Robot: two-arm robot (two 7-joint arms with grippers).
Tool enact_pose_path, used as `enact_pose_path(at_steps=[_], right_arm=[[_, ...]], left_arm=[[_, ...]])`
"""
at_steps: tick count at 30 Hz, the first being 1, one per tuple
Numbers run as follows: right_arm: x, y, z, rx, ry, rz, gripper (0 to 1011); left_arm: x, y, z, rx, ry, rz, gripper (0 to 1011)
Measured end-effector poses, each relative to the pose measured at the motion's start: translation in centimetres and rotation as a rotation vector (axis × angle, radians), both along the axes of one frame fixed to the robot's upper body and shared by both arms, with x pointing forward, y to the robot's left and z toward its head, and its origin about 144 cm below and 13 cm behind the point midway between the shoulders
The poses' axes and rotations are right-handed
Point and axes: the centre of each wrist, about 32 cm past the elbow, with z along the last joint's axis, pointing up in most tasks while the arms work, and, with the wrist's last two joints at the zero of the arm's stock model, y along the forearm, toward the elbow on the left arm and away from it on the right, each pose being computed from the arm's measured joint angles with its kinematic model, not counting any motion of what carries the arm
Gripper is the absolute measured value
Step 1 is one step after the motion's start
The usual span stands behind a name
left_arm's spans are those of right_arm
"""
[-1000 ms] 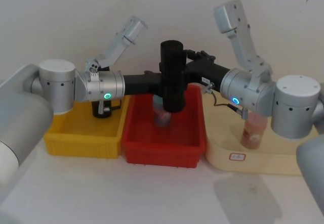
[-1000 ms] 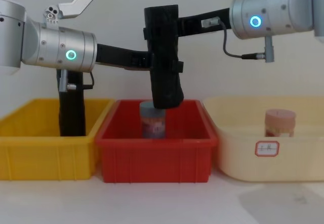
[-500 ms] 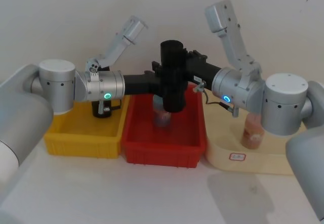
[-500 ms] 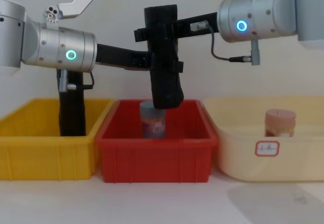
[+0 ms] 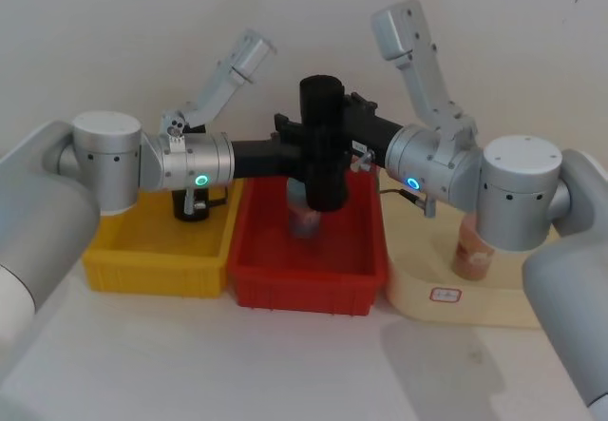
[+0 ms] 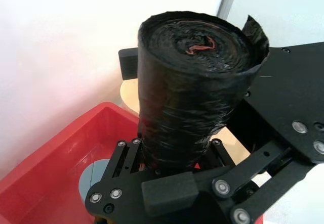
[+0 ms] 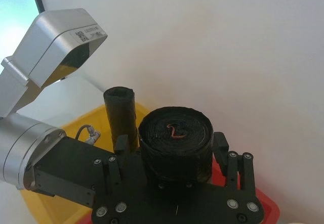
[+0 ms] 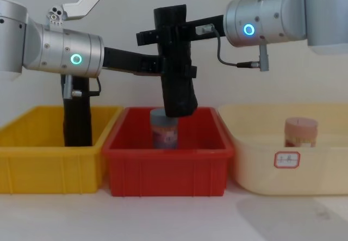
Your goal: Pick up the garbage bag with the one hand and transfer it to the other hand.
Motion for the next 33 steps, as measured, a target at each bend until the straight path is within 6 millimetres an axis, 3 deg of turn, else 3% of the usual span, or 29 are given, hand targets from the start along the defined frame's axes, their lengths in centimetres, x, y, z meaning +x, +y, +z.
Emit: enact_pose_path(at_steps=[3,9,19,33], right_arm=[[0.07,0.13,-0.03,0.000,0.000,-0.001,994],[0.17,0.26,-0.09,0.000,0.000,-0.002,886],[0.28,0.40,-0.16,0.000,0.001,-0.005,577],[0.32,0.46,-0.18,0.001,0.001,-0.004,538]], left_arm=[[0.00,0.00,0.00,0.000,0.000,0.000,419],[0.00,-0.01,0.00,0.000,0.000,0.000,419],[0.00,0.00,0.00,0.000,0.000,0.000,419],[0.00,-0.01,0.00,0.000,0.000,-0.001,419]])
